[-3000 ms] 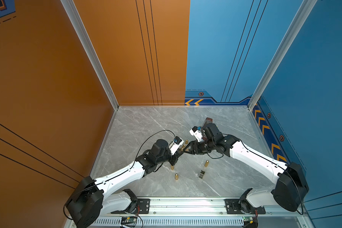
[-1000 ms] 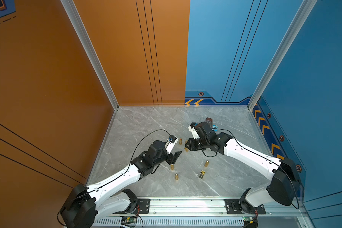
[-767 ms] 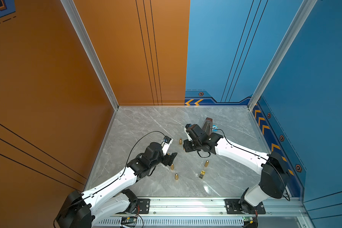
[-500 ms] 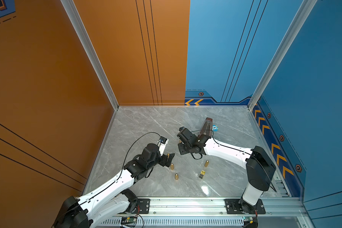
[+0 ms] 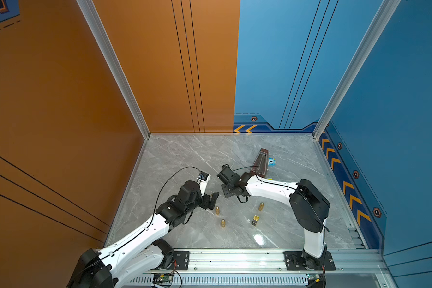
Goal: Open the lipstick cap
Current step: Place the lipstick at the center of the board.
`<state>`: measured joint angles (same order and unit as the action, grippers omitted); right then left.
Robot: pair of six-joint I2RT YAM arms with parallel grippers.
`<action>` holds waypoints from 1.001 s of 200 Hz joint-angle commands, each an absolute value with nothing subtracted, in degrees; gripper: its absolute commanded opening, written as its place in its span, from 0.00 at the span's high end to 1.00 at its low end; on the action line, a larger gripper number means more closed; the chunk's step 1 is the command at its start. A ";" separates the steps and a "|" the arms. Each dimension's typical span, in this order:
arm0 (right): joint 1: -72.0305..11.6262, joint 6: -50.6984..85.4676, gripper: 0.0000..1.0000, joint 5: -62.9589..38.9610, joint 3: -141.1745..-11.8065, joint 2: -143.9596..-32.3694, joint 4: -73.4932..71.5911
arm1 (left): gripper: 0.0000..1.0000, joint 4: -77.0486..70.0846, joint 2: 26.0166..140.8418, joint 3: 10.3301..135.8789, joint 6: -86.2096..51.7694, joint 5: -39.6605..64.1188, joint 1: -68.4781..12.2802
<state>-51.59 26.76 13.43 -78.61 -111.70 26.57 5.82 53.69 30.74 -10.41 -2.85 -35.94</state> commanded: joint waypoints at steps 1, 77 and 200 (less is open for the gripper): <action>-51.65 26.09 0.84 15.99 -80.14 -113.23 24.88 | 0.01 6.27 53.95 29.54 -11.08 -3.13 -35.33; -51.19 26.35 0.84 15.83 -80.29 -115.74 22.61 | 0.01 5.02 54.23 29.21 -10.77 -2.46 -35.24; -51.23 26.04 0.78 14.51 -78.58 -115.76 21.35 | 0.01 4.75 54.23 29.51 -10.37 -2.02 -35.07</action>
